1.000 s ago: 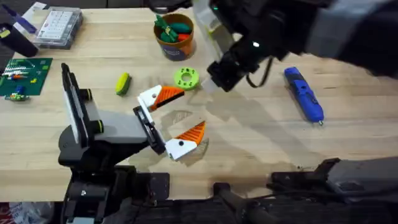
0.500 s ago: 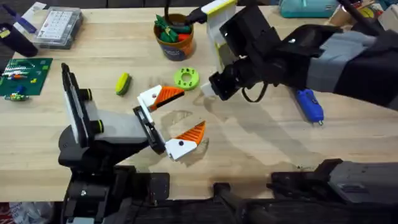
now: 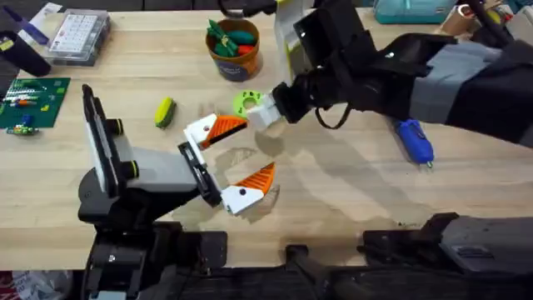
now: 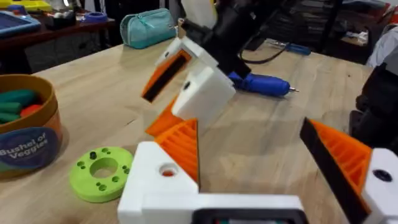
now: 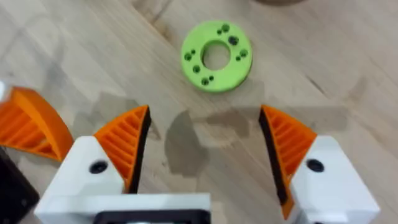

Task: Pick up the gripper from the table and insert it into the empty holder that is missing its gripper. Then pick up a screw, insert it into the mounting hole, and use the screwdriver to tighten it. Finally, clean up the table by picking up the vegetable and placing it into the bucket.

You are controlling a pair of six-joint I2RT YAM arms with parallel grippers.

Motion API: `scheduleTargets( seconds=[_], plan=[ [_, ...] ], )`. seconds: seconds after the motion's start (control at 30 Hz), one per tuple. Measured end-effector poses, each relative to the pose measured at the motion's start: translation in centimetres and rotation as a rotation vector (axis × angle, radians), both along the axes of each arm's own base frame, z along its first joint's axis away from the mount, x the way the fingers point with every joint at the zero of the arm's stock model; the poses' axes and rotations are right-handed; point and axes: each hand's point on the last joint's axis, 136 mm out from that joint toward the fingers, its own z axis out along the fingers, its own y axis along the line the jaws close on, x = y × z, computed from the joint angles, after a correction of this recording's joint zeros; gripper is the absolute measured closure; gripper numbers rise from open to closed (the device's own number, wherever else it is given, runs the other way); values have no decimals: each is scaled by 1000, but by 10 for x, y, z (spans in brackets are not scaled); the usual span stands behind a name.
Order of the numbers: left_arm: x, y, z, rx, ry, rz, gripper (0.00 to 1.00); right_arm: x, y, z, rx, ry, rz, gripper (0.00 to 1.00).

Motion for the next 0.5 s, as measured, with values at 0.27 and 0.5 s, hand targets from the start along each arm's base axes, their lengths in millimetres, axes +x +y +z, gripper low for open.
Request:
scheduleTargets(
  seconds=[0.27, 0.5],
  plan=[
    [0, 0, 0, 0, 0, 0, 14, 26, 22, -7, 57, -69, 1, 394],
    [0, 0, 0, 0, 0, 0, 14, 45, 38, -49, 55, -65, -1, 588]
  ],
)
